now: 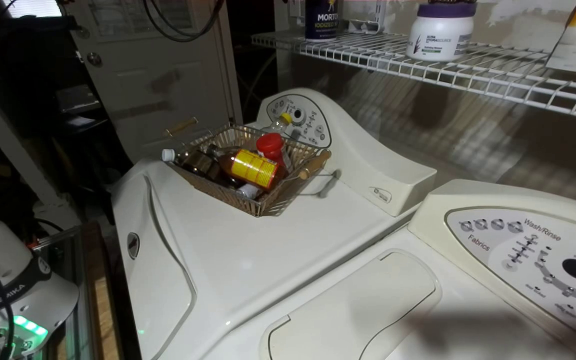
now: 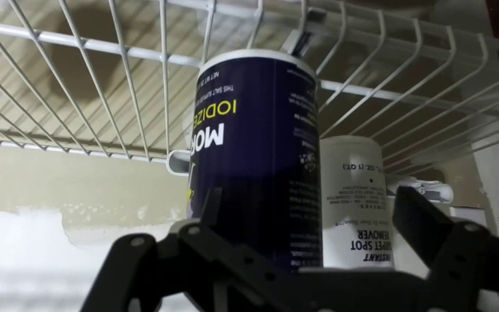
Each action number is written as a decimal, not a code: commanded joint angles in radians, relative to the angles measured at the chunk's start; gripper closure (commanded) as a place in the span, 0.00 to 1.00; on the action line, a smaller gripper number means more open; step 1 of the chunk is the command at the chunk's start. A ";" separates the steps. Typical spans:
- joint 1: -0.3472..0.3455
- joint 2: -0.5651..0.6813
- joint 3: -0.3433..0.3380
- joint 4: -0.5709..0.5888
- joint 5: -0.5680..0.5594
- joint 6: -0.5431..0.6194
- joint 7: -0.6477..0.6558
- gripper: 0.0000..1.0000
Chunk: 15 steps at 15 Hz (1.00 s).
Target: Pick up the black container on the bottom shelf and put it in the basket.
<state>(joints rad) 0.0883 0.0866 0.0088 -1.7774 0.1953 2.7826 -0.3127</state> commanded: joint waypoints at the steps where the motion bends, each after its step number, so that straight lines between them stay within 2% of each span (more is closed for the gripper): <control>1: -0.005 0.055 -0.002 0.064 0.022 0.043 0.022 0.00; 15: 0.001 0.153 -0.037 0.150 -0.014 0.103 0.143 0.00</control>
<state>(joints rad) 0.0801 0.1911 -0.0156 -1.6795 0.1940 2.8632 -0.2183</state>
